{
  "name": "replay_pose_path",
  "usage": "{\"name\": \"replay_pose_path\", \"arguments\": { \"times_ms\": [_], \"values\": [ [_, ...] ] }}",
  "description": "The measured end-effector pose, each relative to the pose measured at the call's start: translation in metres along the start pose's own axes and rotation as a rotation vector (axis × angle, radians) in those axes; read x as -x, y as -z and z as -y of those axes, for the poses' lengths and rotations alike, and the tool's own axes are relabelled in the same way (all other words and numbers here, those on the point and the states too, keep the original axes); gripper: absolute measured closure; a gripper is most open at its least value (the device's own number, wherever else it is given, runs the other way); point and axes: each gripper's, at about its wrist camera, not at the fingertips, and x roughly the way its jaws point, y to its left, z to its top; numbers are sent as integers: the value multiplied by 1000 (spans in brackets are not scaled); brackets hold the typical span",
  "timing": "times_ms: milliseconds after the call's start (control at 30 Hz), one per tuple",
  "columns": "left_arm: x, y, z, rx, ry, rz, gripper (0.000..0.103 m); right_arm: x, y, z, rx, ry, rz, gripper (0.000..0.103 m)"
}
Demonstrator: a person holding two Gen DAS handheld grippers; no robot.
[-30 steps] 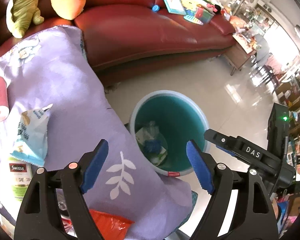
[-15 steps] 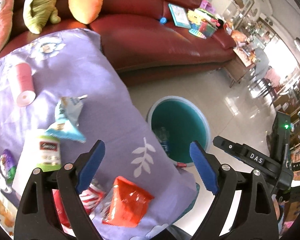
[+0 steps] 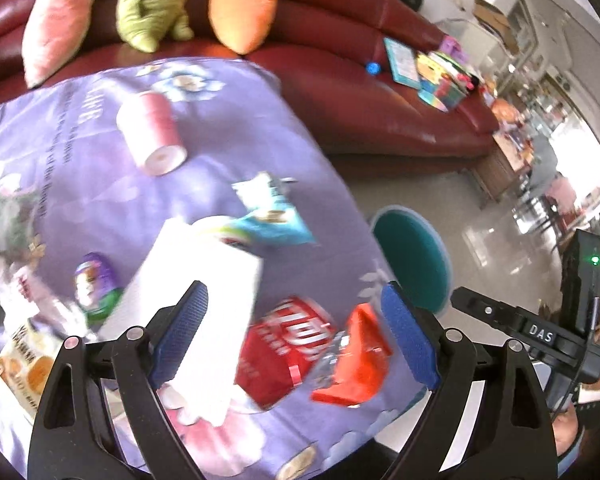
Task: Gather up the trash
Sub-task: 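Move both tools back over the table, left tool toward the white paper towel, then grasp the white paper towel with the left tool while right tool grasps the red Coca-Cola can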
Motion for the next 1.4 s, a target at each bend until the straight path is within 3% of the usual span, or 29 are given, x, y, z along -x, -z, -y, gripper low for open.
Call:
{"name": "replay_pose_path", "arguments": {
  "times_ms": [467,867,1233,1400],
  "values": [
    [-3,31,-69,73,-55,-56,14,-31,25,-46,63,-6,-110,20],
    [-30,34,-60,24,-55,-105,14,-38,23,-60,81,-1,-134,20],
    [-34,26,-108,118,-132,-106,14,-40,18,-78,104,-28,-147,20],
    [-46,29,-94,43,-135,-129,14,-44,19,-93,124,-41,-151,20]
  ]
}}
